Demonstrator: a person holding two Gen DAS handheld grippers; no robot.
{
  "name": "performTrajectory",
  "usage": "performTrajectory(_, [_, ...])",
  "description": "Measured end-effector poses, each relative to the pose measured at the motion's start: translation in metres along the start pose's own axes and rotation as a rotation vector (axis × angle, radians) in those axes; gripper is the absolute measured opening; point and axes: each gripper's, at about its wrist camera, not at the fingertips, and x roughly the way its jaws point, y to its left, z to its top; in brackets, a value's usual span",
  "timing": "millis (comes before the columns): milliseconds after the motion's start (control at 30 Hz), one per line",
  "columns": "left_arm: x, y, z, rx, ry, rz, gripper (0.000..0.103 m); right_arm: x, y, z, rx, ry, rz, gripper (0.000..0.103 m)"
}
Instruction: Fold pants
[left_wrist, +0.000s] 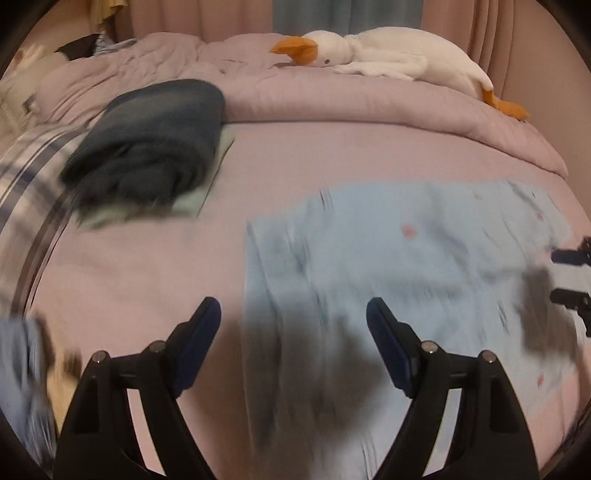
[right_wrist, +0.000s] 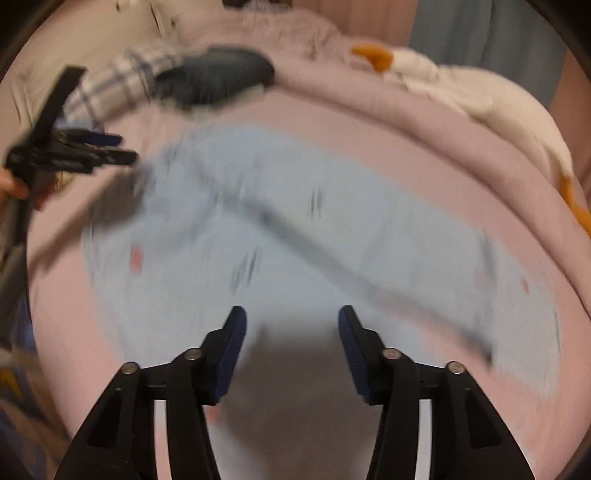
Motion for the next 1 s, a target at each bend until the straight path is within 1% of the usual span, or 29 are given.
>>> performTrajectory(67, [0.023,0.0,0.026,0.029,0.023,-0.036,0.081,0.018,-0.016,0.025,0.005,-0.027,0.013,0.056])
performTrajectory(100, [0.028,-0.001,0.035,0.042,0.024,-0.036,0.08,0.031,-0.024,0.043,0.009,-0.037,0.008,0.056])
performTrajectory(133, [0.039,-0.001,0.047,0.065,0.031,-0.055,0.08,0.047,-0.036,0.063,0.017,-0.047,0.016,0.056])
performTrajectory(167, [0.046,0.002,0.055,0.076,0.039,-0.076,0.08,0.056,-0.04,0.07,0.017,-0.049,0.022,0.056])
performTrajectory(233, [0.058,0.002,0.065,0.095,0.07,-0.115,0.08,0.08,-0.054,0.091,-0.004,-0.023,0.017,0.056])
performTrajectory(300, [0.07,0.004,0.07,0.113,0.121,-0.161,0.08,0.109,-0.061,0.114,-0.064,0.027,-0.002,0.056])
performTrajectory(333, [0.081,0.001,0.071,0.141,0.167,-0.172,0.079,0.111,-0.066,0.114,-0.08,0.036,0.006,0.056])
performTrajectory(400, [0.097,-0.001,0.072,0.192,0.232,-0.153,0.076,0.128,-0.067,0.121,-0.105,0.055,0.039,0.056])
performTrajectory(433, [0.106,-0.005,0.07,0.222,0.281,-0.146,0.075,0.138,-0.068,0.126,-0.116,0.074,0.049,0.056])
performTrajectory(467, [0.11,-0.007,0.07,0.234,0.292,-0.146,0.074,0.148,-0.069,0.126,-0.122,0.104,0.067,0.056])
performTrajectory(500, [0.112,-0.01,0.07,0.243,0.299,-0.153,0.071,0.161,-0.069,0.125,-0.136,0.148,0.076,0.056])
performTrajectory(533, [0.113,-0.012,0.072,0.247,0.302,-0.161,0.069,0.169,-0.069,0.122,-0.147,0.168,0.084,0.056])
performTrajectory(567, [0.112,-0.015,0.072,0.25,0.297,-0.176,0.062,0.168,-0.068,0.12,-0.146,0.158,0.092,0.056])
performTrajectory(600, [0.112,-0.016,0.074,0.253,0.292,-0.192,0.053,0.166,-0.069,0.121,-0.134,0.15,0.106,0.055])
performTrajectory(633, [0.109,-0.019,0.073,0.26,0.279,-0.217,0.049,0.165,-0.069,0.121,-0.127,0.15,0.108,0.052])
performTrajectory(667, [0.106,-0.021,0.073,0.264,0.269,-0.23,0.038,0.163,-0.066,0.12,-0.143,0.137,0.102,0.036])
performTrajectory(700, [0.103,-0.024,0.073,0.267,0.26,-0.243,0.027,0.159,-0.06,0.119,-0.166,0.115,0.089,0.016])
performTrajectory(733, [0.099,-0.03,0.071,0.281,0.246,-0.252,0.025,0.154,-0.051,0.117,-0.201,0.096,0.072,0.011])
performTrajectory(767, [0.097,-0.034,0.07,0.297,0.234,-0.237,0.025,0.152,-0.043,0.115,-0.237,0.087,0.051,0.008])
performTrajectory(833, [0.094,-0.042,0.069,0.298,0.223,-0.208,0.023,0.15,-0.033,0.111,-0.29,0.082,0.042,0.007])
performTrajectory(867, [0.091,-0.046,0.07,0.299,0.205,-0.181,0.022,0.148,-0.03,0.111,-0.302,0.08,0.017,0.006])
performTrajectory(933, [0.088,-0.048,0.075,0.283,0.154,-0.149,0.023,0.145,-0.035,0.12,-0.295,0.046,-0.018,0.006])
performTrajectory(967, [0.09,-0.048,0.075,0.265,0.156,-0.162,0.024,0.141,-0.041,0.125,-0.267,0.021,-0.023,0.006])
performTrajectory(1000, [0.096,-0.048,0.075,0.25,0.188,-0.174,0.03,0.141,-0.047,0.129,-0.232,0.012,-0.018,0.006])
